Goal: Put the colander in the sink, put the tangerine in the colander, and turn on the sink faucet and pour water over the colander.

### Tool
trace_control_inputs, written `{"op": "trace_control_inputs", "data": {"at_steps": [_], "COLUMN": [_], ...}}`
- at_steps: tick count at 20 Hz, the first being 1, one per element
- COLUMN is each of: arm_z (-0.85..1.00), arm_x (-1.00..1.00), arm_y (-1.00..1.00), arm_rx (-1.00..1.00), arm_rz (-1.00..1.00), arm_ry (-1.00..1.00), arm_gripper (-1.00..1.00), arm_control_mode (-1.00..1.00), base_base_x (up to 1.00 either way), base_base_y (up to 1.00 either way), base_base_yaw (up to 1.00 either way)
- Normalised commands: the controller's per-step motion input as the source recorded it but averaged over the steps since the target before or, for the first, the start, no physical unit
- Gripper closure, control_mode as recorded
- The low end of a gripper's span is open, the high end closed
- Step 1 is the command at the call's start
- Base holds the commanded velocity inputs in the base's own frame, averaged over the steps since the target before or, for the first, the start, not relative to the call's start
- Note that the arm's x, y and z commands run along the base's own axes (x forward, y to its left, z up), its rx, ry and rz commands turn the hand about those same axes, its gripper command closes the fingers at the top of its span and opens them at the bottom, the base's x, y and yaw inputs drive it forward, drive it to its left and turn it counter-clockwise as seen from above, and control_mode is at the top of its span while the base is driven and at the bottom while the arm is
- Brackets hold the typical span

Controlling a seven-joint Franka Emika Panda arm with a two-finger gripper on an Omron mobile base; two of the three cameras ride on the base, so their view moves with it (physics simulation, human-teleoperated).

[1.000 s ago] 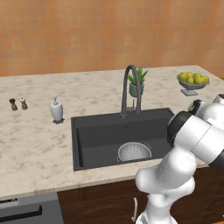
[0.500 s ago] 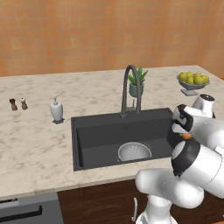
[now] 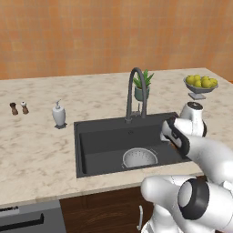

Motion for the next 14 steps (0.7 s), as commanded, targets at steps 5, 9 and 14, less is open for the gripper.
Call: {"op": "trace_control_inputs", "data": {"at_steps": [5, 9, 14], "arm_z": [0.01, -0.04, 0.0], "arm_x": [0.19, 0.03, 0.25], "arm_y": [0.72, 0.74, 0.59], "arm_rx": [-0.04, -0.09, -0.03], "arm_rz": [-0.01, -0.02, -0.04], "arm_ry": [-0.03, -0.06, -0.03], "arm_gripper": [1.0, 1.0, 1.0], "arm_control_mode": [-1.0, -1.0, -1.0], "base_base_x": [0.0, 0.0, 0.0], "base_base_y": [0.0, 0.0, 0.0], "base_base_yaw": [0.0, 0.0, 0.0]}}
